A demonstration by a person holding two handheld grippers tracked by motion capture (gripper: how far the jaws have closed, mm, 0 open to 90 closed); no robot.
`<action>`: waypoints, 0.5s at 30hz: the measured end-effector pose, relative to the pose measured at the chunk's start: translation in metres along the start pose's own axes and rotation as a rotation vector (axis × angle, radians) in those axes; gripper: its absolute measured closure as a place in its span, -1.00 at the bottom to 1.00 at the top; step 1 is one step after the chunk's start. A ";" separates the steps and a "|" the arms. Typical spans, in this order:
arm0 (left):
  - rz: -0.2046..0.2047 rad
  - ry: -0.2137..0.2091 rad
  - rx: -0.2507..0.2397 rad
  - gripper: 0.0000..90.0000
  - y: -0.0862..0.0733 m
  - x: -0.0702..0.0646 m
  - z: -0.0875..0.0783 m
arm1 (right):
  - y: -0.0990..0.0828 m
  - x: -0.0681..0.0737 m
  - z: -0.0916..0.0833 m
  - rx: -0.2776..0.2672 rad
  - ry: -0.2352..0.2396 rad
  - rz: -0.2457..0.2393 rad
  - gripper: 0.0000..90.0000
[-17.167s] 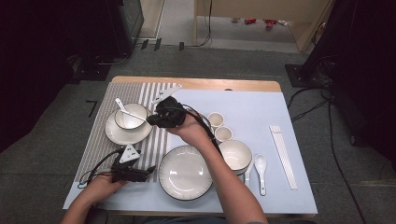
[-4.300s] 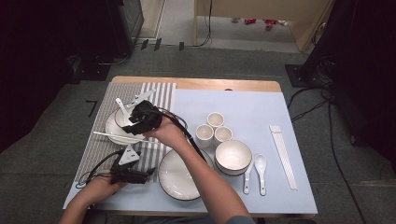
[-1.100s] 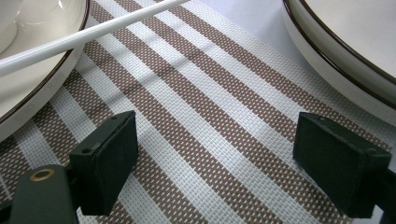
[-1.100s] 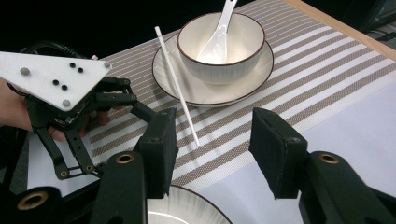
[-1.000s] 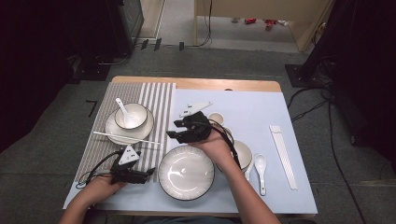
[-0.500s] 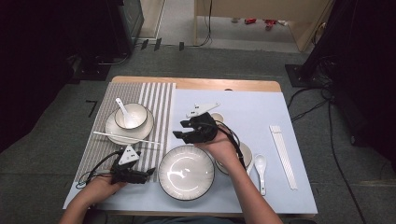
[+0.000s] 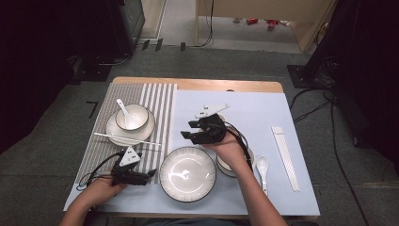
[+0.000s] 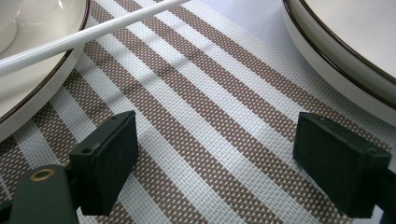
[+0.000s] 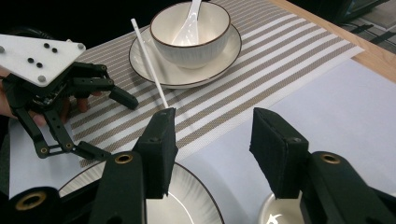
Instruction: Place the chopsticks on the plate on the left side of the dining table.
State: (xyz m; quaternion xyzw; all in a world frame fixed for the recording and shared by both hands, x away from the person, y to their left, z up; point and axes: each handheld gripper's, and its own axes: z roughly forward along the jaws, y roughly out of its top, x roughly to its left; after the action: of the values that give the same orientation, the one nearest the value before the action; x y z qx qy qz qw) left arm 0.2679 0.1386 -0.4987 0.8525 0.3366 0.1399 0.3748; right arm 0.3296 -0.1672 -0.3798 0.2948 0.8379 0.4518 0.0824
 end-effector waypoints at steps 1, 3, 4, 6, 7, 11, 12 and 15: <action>0.000 0.000 0.000 -0.68 0.000 0.000 0.000 | -0.001 -0.001 -0.001 0.002 -0.004 0.002 0.12; 0.000 0.000 0.000 -0.68 0.000 0.000 0.000 | -0.002 -0.002 -0.003 0.002 -0.010 0.001 0.12; 0.000 0.000 0.000 -0.68 0.000 0.000 0.000 | -0.003 -0.003 -0.005 0.000 -0.012 0.002 0.12; 0.000 0.000 0.000 -0.68 0.000 0.000 0.000 | -0.005 -0.005 -0.006 0.000 -0.016 0.008 0.12; 0.000 0.000 0.000 -0.68 0.000 0.000 0.000 | -0.006 -0.006 -0.007 0.001 -0.017 0.009 0.12; 0.000 0.000 -0.001 -0.68 0.000 0.000 0.000 | -0.008 -0.008 -0.009 0.004 -0.023 0.015 0.12; 0.000 0.000 0.000 -0.68 0.000 0.000 0.000 | -0.008 -0.008 -0.010 0.003 -0.023 0.017 0.12; 0.000 0.000 0.000 -0.68 0.000 0.000 0.000 | -0.011 -0.011 -0.013 0.002 -0.030 0.017 0.12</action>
State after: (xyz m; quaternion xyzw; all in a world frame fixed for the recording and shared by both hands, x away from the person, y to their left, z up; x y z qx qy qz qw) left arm 0.2679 0.1386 -0.4987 0.8525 0.3366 0.1398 0.3747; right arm 0.3284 -0.1868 -0.3824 0.3089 0.8345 0.4471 0.0908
